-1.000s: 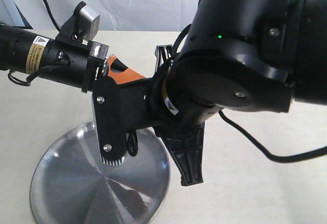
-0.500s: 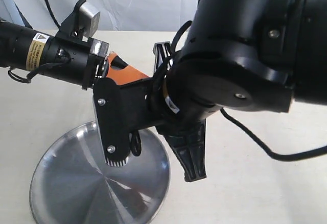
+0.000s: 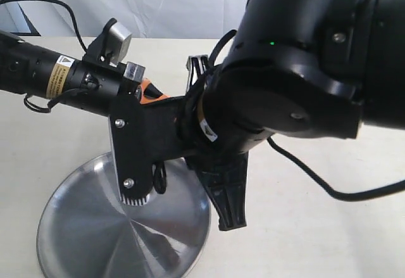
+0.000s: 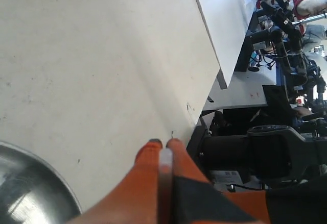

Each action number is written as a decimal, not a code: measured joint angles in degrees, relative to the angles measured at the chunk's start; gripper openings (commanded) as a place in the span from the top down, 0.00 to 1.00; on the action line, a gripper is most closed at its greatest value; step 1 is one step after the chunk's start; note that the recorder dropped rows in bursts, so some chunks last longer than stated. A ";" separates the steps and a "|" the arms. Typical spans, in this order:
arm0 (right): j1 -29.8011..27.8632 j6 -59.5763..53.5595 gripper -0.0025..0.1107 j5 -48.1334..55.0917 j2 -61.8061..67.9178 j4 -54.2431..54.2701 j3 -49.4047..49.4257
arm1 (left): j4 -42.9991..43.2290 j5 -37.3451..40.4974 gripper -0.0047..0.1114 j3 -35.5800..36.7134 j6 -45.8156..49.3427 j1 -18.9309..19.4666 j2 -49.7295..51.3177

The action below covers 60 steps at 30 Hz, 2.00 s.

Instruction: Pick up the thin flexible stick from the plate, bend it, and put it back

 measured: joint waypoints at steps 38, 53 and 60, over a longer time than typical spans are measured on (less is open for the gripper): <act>0.00 13.60 0.98 -2.80 0.00 3.50 0.00 | 0.03 4.47 0.96 -2.22 0.23 -6.45 3.04; 0.00 18.79 0.98 -2.93 0.00 3.82 0.00 | 0.03 5.87 0.96 -2.45 0.78 -9.15 3.11; 0.00 20.95 0.98 -3.02 0.00 3.93 0.00 | 0.03 5.87 0.96 -2.45 0.91 -9.15 3.11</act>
